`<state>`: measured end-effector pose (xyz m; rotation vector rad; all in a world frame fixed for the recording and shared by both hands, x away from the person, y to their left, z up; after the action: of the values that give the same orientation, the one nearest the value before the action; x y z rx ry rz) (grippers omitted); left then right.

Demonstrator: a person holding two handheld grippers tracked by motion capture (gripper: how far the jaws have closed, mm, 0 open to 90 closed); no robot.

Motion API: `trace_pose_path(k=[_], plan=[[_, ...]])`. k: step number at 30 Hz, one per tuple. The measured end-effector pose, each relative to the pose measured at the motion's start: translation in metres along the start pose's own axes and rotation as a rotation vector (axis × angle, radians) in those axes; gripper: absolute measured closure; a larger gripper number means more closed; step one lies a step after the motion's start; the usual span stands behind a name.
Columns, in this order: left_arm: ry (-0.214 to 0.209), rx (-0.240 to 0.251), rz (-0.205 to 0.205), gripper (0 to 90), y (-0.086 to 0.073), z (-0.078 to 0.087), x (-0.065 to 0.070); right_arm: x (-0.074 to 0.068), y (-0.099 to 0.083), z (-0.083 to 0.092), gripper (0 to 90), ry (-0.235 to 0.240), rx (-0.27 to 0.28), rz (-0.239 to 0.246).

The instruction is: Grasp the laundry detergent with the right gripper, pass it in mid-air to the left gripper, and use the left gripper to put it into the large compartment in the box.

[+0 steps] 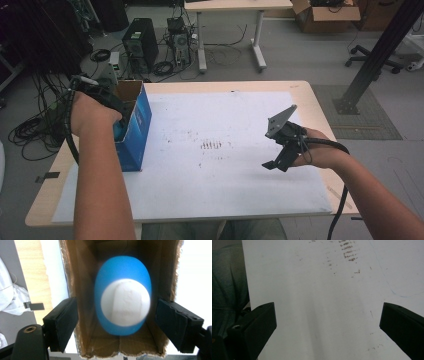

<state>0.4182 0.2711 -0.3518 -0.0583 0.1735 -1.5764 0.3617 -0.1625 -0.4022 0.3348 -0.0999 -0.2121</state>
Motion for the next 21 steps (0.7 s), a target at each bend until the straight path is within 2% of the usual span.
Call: trace_pose_path(k=[7, 11, 14, 17, 21], plan=[[0.003, 0.005, -0.002, 12.0, -0.005, 0.009, 0.001, -0.001, 0.0, 0.002, 1.0, -0.004, 0.003, 0.002], [0.015, 0.022, -0.015, 11.6, -0.007, 0.017, 0.002, -0.002, 0.0, 0.004, 1.0, -0.005, 0.004, 0.004], [0.033, 0.019, -0.037, 9.5, -0.009, 0.021, 0.005, -0.002, 0.0, 0.004, 1.0, -0.006, 0.006, 0.003], [0.049, 0.008, -0.059, 3.4, -0.011, 0.023, 0.01, -0.003, 0.001, 0.005, 1.0, -0.005, 0.005, 0.004], [0.064, 0.027, -0.098, 0.3, -0.012, 0.03, 0.02, -0.003, 0.001, 0.006, 1.0, -0.008, 0.006, 0.007]])
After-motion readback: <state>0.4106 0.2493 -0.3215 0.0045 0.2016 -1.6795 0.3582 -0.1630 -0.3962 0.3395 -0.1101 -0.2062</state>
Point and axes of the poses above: each handheld gripper's, and its own axes: z roughly backward along the jaws, y roughly out of its top, x roughly to its right, the point moved 10 cm from there along -z, roughly forward along the jaws, and after that the axes turned 11 degrees about -x, right-handed, at the moved point
